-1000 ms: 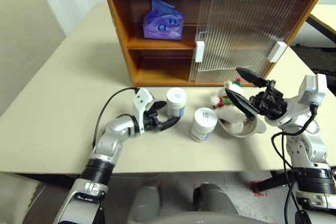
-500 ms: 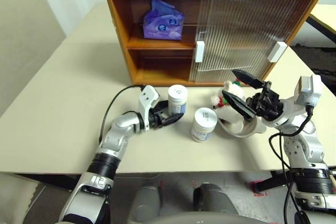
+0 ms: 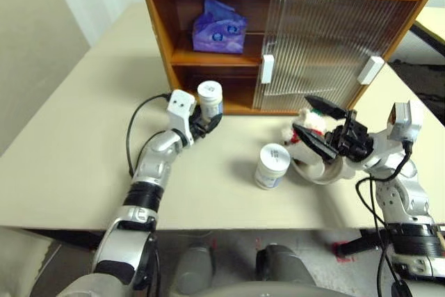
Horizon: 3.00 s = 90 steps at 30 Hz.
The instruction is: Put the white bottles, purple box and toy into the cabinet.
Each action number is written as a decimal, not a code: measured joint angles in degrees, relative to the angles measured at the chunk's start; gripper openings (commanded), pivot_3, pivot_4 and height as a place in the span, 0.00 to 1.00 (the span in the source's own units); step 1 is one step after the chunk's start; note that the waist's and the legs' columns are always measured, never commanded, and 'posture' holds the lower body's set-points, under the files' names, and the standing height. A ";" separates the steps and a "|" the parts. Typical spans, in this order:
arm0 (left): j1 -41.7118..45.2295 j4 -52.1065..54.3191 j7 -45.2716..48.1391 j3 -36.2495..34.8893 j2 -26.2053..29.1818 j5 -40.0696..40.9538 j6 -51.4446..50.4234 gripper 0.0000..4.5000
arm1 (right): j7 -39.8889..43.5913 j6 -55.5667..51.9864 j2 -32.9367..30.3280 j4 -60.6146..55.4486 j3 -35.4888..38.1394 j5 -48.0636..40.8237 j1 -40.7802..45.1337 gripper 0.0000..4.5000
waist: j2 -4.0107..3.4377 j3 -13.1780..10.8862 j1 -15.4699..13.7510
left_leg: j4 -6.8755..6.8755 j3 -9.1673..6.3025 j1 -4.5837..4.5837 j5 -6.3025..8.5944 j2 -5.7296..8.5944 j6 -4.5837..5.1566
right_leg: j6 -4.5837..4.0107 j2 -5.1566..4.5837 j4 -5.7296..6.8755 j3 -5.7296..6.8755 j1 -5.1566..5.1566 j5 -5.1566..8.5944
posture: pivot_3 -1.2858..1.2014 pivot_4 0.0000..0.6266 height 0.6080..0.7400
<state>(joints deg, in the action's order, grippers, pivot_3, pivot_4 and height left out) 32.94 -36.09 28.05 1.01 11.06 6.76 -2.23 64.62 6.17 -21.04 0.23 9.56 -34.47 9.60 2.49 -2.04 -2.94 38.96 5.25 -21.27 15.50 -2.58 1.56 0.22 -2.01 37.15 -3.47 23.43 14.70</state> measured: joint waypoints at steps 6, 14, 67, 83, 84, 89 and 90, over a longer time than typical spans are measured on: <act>8.43 -12.33 -2.32 0.07 -1.38 -2.27 4.36 0.69 | -0.26 0.00 -0.07 -0.24 0.03 0.04 -0.52 1.00 | 0.01 0.00 0.80 | -0.01 -0.01 -0.03 0.02 0.10 -0.03 | -0.02 0.13 -0.03 0.01 0.03 -0.01 | 0.54 0.00 1.00; 14.53 -24.31 -6.91 -1.22 -1.39 -3.17 8.02 0.69 | -1.44 0.03 -0.05 -1.38 0.02 0.07 -1.84 1.00 | 0.03 -0.02 1.96 | -0.01 -0.02 -0.04 0.03 0.13 -0.04 | 0.00 0.10 -0.03 0.02 0.03 -0.01 | 0.53 0.00 1.00; 6.30 -10.03 -9.11 -7.66 -1.05 -0.97 2.84 0.00 | -0.17 -1.09 0.46 -2.08 -2.74 -0.26 -1.90 1.00 | 0.10 0.01 1.83 | 0.01 -0.04 0.05 0.02 0.20 -0.04 | -0.02 0.06 0.17 0.00 0.02 -0.08 | 0.55 0.00 1.00; 16.38 -26.68 -13.07 -8.31 -2.53 -2.37 7.59 0.00 | -0.16 -1.08 0.46 -2.38 -2.80 0.22 -2.64 1.00 | 0.15 0.01 0.49 | 0.07 0.08 0.00 -0.16 0.42 -0.27 | 0.30 0.00 0.12 0.06 -0.02 -0.29 | 0.53 0.00 1.00; 16.92 -27.67 -12.96 -8.30 -2.89 -2.41 7.90 0.00 | -0.19 -1.09 0.46 -2.45 -2.84 0.25 -2.70 1.00 | 0.16 0.01 0.38 | 0.07 0.09 0.00 -0.17 0.44 -0.28 | 0.30 0.00 0.12 0.09 -0.03 -0.31 | 0.53 0.00 1.00; 18.45 -29.98 -11.60 -7.74 -3.62 -2.61 8.00 0.00 | -0.59 -1.09 0.47 -2.54 -3.35 0.34 -2.70 1.00 | 0.17 0.01 0.14 | 0.07 0.05 -0.01 -0.24 0.52 -0.28 | 0.32 -0.04 0.13 0.16 -0.04 -0.47 | 0.53 0.00 1.00; 18.58 -30.23 -11.52 -7.71 -3.60 -2.67 8.00 0.00 | -0.67 -1.09 0.47 -2.55 -3.35 0.35 -2.70 1.00 | 0.17 0.01 0.14 | 0.07 0.03 -0.01 -0.24 0.54 -0.28 | 0.34 -0.05 0.12 0.16 -0.04 -0.49 | 0.53 0.00 1.00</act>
<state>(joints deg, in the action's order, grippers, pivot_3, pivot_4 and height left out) 51.52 -66.32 16.52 -6.70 7.46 4.09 5.77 63.94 5.08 -20.57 -2.32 6.20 -34.13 6.90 2.66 -2.04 -2.80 39.03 5.28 -21.27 15.26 -2.04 1.28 0.55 -2.06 37.27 -3.31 23.40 14.20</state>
